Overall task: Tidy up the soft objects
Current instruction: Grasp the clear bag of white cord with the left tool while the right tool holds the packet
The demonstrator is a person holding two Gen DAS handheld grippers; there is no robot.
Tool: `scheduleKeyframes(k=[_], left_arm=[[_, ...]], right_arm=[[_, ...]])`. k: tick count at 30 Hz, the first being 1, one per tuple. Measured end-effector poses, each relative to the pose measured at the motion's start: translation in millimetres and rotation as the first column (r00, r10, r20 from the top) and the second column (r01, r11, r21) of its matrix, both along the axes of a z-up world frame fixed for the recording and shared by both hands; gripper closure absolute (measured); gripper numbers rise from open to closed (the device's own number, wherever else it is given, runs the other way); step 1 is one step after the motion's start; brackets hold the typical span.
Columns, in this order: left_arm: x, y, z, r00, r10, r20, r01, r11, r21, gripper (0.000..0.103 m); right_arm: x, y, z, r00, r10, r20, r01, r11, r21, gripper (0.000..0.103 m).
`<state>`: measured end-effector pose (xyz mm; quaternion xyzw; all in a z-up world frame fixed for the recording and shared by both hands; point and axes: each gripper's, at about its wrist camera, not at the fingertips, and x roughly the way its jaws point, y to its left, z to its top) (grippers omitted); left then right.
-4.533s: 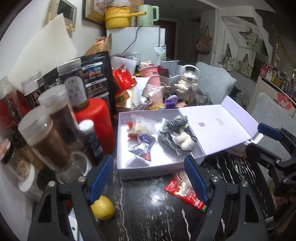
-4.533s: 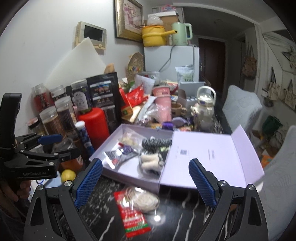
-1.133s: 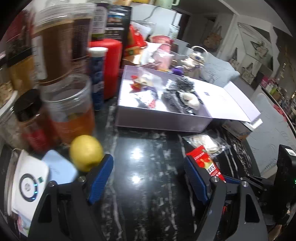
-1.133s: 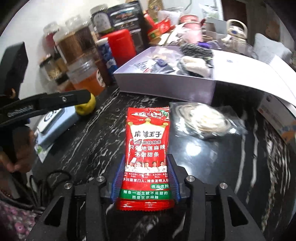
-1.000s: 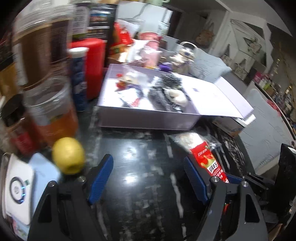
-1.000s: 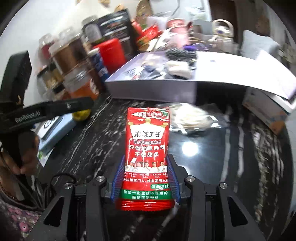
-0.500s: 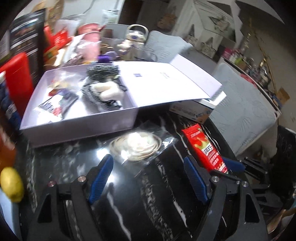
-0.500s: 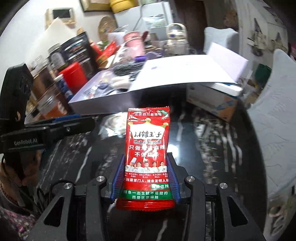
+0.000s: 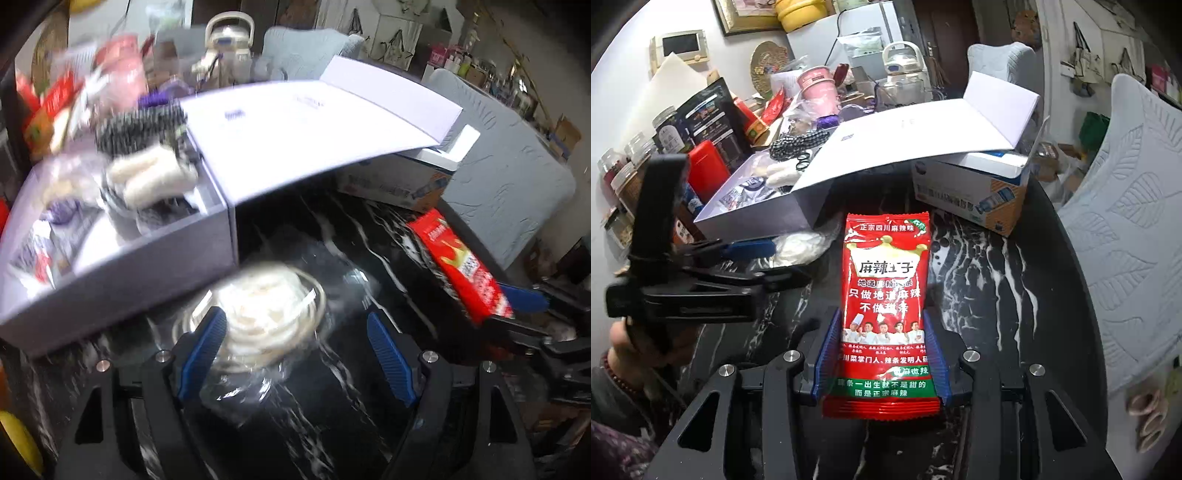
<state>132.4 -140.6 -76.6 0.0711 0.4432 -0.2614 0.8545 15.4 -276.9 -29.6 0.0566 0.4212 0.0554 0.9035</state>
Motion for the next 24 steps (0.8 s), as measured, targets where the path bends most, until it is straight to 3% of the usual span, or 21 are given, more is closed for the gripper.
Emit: scheduleKeyframes(k=[6,9,21,23,24], left_arm=[[4.2,-17.8,-1.7,0.993,-0.069,0.097,0.058,0.992,0.108,0.024],[4.7,-11.8,-3.2,0.992,-0.073,0.104,0.062,0.992,0.107,0.024],[11.7,1.4,-14.9,0.991,0.018,0.133,-0.039,0.986,0.160,0.024],[9.8,6.4,-15.8,0.990,0.035,0.136,-0.056,0.987,0.151,0.031],[10.2,6.2,-15.4,0.989,0.040,0.141,-0.062,0.986,0.152,0.045]], right_arm=[[1.8,-4.0,-2.1,1.000,-0.009,-0.008,0.009,1.000,0.022,0.060],[1.3,-6.0,-1.9,1.000,-0.017,-0.008,0.017,1.000,0.024,0.060],[0.6,-3.0,-0.9,1.000,-0.006,-0.004,0.006,0.999,0.032,0.060],[0.0,-1.4,-1.3,1.000,-0.002,-0.004,0.002,0.999,0.032,0.060],[-0.4,-1.1,-2.0,1.000,-0.001,-0.006,0.001,0.999,0.033,0.060]])
